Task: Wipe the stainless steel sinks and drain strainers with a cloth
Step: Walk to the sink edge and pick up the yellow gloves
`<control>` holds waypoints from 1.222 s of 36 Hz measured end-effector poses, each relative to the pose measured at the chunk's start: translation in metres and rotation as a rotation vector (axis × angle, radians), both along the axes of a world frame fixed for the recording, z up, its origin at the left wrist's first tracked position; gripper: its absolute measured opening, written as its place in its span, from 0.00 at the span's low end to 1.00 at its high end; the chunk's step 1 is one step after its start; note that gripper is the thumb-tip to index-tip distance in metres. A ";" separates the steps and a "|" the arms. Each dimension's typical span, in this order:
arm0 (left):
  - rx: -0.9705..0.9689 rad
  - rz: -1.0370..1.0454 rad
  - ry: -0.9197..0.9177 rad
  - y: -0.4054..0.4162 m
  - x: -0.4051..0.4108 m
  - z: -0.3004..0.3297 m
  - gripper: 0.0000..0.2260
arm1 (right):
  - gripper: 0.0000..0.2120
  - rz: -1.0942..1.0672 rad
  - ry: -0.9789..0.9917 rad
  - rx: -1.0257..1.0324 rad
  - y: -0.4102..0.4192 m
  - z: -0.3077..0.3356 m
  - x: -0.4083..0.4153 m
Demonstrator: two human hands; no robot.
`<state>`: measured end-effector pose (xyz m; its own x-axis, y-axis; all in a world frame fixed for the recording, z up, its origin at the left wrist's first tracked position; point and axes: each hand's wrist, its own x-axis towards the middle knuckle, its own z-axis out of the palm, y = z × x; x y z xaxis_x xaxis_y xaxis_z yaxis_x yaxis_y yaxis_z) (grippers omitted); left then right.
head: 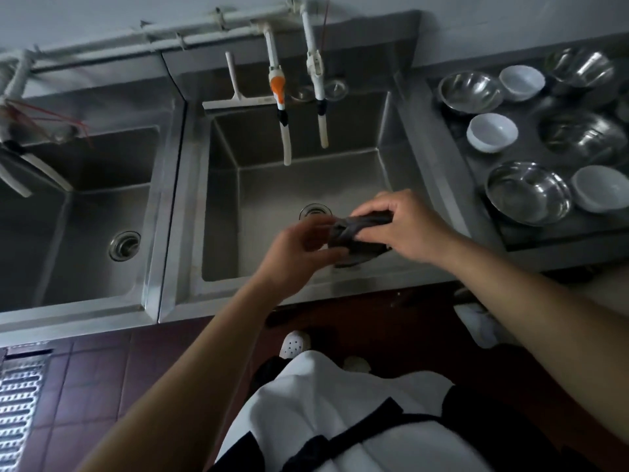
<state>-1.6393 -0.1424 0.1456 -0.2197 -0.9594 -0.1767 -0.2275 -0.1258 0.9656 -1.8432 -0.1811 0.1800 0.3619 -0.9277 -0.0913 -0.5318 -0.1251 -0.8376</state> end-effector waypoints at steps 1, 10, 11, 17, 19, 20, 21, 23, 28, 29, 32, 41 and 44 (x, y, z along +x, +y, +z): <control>-0.009 0.017 0.008 0.000 -0.009 0.001 0.16 | 0.11 -0.018 -0.024 0.022 0.003 -0.002 -0.010; 0.199 -0.022 0.065 0.006 -0.075 -0.016 0.14 | 0.20 -0.276 -0.311 0.411 0.054 -0.044 -0.105; 0.254 -0.030 0.086 0.007 -0.081 -0.020 0.12 | 0.19 -0.321 -0.334 0.432 0.059 -0.050 -0.111; 0.508 -0.029 0.188 -0.003 -0.120 -0.035 0.06 | 0.13 -0.499 -0.383 0.430 0.054 -0.068 -0.140; 0.554 0.018 0.180 -0.016 -0.132 -0.043 0.09 | 0.13 -0.488 -0.297 0.425 0.036 -0.078 -0.148; 0.565 0.046 0.153 -0.022 -0.138 -0.049 0.09 | 0.13 -0.482 -0.243 0.422 0.027 -0.086 -0.149; 0.568 0.074 0.122 -0.029 -0.144 -0.054 0.10 | 0.13 -0.485 -0.195 0.407 0.017 -0.095 -0.149; 0.561 0.112 0.055 -0.043 -0.154 -0.070 0.13 | 0.15 -0.507 -0.083 0.346 0.000 -0.115 -0.148; 0.245 -0.357 -0.738 -0.051 -0.153 -0.123 0.38 | 0.40 -0.198 0.422 0.303 -0.019 -0.173 -0.138; 0.181 -0.450 -0.855 -0.046 -0.149 -0.131 0.38 | 0.38 -0.133 0.553 0.293 -0.017 -0.182 -0.134; 0.120 -0.513 -0.952 -0.029 -0.136 -0.146 0.34 | 0.34 -0.083 0.670 0.281 -0.008 -0.197 -0.124; 0.174 -0.276 -0.891 -0.007 -0.050 -0.120 0.32 | 0.32 0.000 0.820 0.281 -0.022 -0.172 -0.117; 0.199 -0.137 -0.853 0.001 -0.009 -0.099 0.31 | 0.34 0.028 0.742 0.267 -0.035 -0.141 -0.085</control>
<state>-1.6479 -0.1410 0.0462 -0.0471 -0.8684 -0.4936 -0.8854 -0.1926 0.4232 -1.9279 -0.2163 0.0391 0.1423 -0.8316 -0.5368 -0.9631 0.0088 -0.2689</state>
